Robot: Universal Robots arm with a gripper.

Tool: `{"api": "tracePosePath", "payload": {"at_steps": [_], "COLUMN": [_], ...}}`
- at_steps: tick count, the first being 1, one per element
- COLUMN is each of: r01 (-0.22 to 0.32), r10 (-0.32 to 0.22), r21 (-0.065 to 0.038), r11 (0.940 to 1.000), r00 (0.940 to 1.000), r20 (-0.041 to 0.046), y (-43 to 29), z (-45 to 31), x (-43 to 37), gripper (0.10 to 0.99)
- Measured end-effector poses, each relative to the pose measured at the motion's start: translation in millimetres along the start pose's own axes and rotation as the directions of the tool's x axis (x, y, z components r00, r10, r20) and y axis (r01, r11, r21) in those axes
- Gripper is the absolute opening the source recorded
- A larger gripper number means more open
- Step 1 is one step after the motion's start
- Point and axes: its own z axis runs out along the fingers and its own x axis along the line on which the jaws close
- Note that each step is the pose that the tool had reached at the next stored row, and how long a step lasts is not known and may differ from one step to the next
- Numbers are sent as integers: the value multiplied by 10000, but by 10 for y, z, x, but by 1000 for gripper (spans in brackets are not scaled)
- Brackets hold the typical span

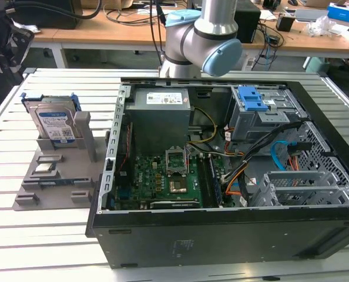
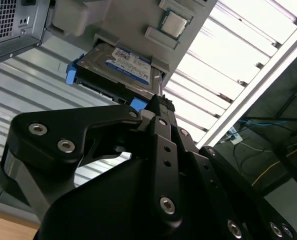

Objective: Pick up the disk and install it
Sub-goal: 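Pick up the disk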

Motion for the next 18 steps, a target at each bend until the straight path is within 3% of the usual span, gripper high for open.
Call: {"api": "tracePosePath", "payload": {"at_steps": [4, 8, 12, 18], "r01": [872, 1823, 2235, 2952], "r10": [-872, -1823, -2236, -2953], "r21": [-22, -50, -63, -89], "r11": [9962, 9832, 9747, 9554], "r00": [9962, 9832, 9746, 9553], "r20": [-38, -78, -95, -123], "y": [0, 0, 0, 0], "z": [0, 0, 0, 0], "x": [0, 0, 0, 0], "gripper": [106, 106, 106, 106]}}
